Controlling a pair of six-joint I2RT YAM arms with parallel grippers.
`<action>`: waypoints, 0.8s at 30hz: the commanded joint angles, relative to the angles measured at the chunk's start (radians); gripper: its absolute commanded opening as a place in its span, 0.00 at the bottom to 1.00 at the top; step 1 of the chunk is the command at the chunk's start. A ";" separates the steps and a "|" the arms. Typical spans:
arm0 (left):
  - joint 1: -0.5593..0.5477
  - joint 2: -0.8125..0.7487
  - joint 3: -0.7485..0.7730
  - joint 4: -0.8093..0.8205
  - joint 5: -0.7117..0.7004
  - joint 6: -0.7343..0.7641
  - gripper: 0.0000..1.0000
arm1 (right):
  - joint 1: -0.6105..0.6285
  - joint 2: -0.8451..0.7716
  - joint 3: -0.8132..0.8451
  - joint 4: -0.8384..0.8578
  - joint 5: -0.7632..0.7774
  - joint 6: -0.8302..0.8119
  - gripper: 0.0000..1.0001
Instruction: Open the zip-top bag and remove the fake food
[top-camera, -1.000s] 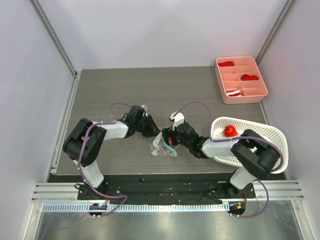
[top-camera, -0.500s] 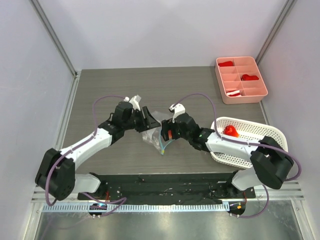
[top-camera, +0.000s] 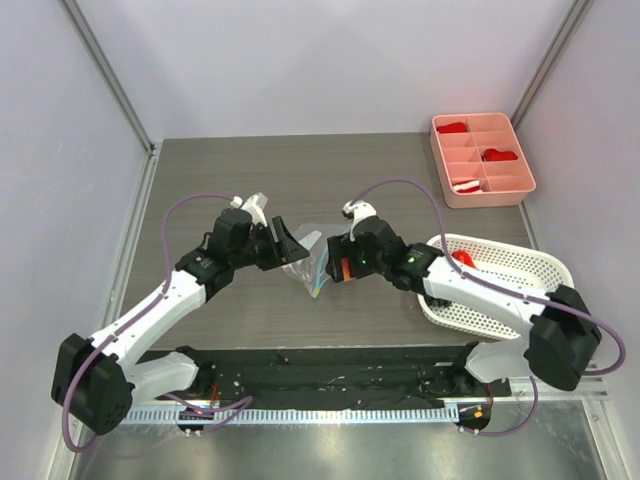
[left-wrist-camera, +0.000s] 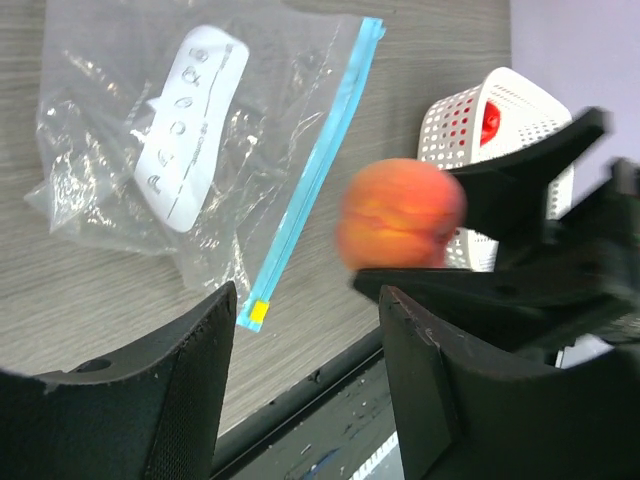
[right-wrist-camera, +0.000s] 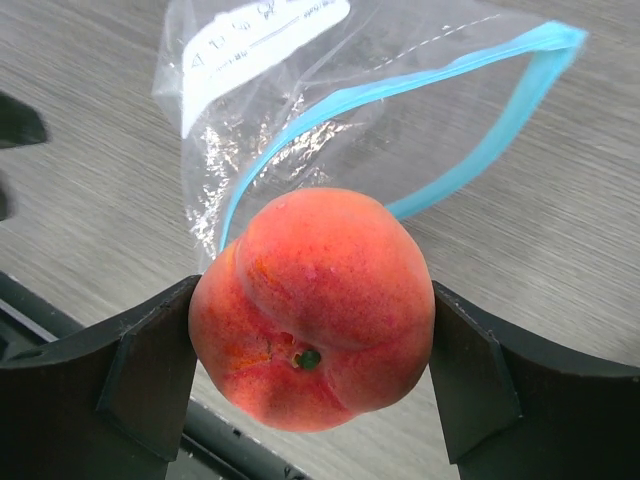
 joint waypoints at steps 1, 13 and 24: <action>-0.003 -0.002 0.025 -0.026 0.016 0.021 0.59 | -0.004 -0.134 0.015 -0.074 0.077 0.031 0.20; -0.101 0.024 0.045 0.035 0.057 -0.005 0.63 | -0.409 -0.528 -0.138 -0.193 0.253 0.217 0.21; -0.194 0.025 0.050 0.106 0.041 -0.044 0.68 | -0.763 -0.673 -0.291 -0.318 0.421 0.497 0.25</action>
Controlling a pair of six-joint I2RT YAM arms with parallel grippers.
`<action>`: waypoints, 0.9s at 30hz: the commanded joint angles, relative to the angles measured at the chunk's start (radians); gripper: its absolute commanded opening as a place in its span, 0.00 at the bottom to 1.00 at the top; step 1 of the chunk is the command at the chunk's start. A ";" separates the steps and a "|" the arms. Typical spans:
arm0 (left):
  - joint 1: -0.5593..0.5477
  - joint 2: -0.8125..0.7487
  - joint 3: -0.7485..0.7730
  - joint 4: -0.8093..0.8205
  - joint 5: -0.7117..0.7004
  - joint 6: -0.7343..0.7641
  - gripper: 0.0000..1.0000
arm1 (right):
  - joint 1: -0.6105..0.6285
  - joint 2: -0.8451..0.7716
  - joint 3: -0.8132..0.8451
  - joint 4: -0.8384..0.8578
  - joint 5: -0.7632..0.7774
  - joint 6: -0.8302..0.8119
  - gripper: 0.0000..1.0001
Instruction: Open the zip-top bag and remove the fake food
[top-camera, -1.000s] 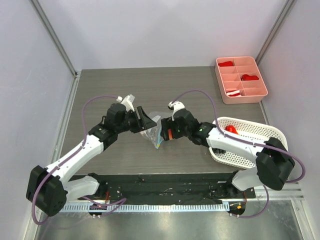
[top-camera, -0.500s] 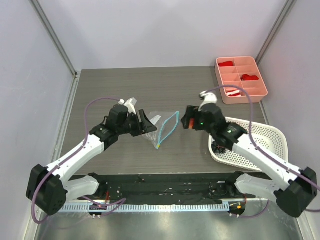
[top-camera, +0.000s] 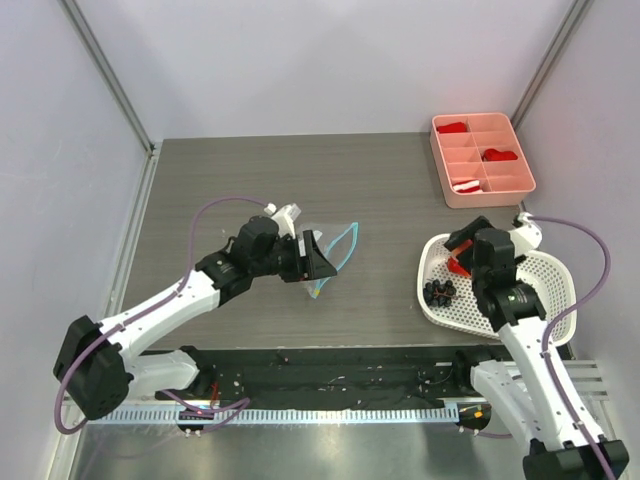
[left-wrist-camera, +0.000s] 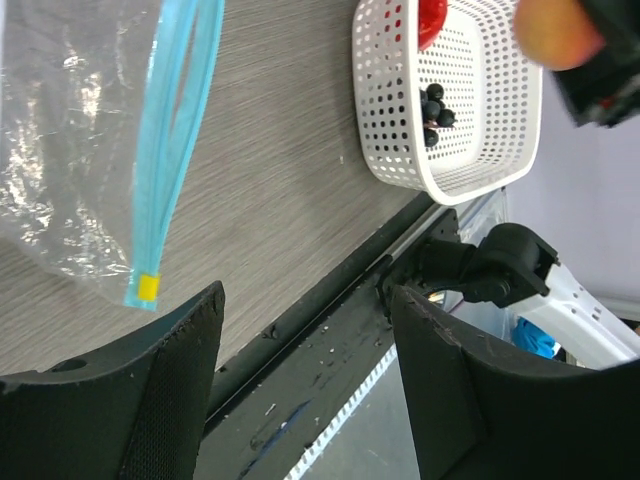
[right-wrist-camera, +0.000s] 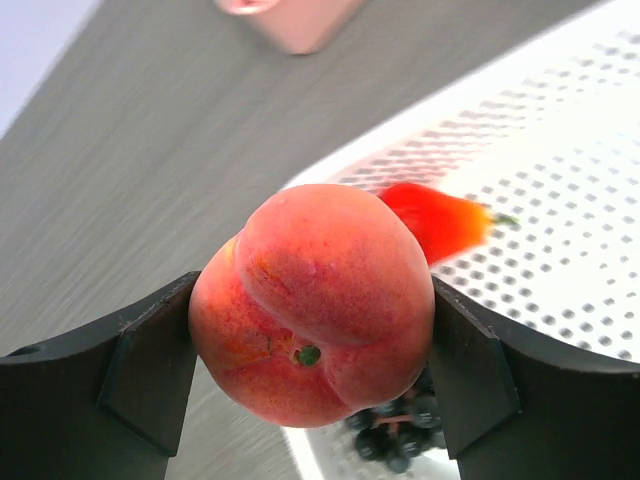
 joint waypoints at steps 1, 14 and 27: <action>-0.012 -0.046 0.018 0.078 -0.008 -0.026 0.68 | -0.125 -0.030 -0.075 -0.061 0.127 0.162 0.25; -0.012 -0.207 -0.055 0.080 -0.081 -0.038 0.70 | -0.219 -0.023 -0.183 -0.055 0.186 0.173 0.55; -0.012 -0.185 -0.042 0.084 -0.077 -0.033 0.77 | -0.217 -0.015 -0.091 -0.157 0.197 0.165 1.00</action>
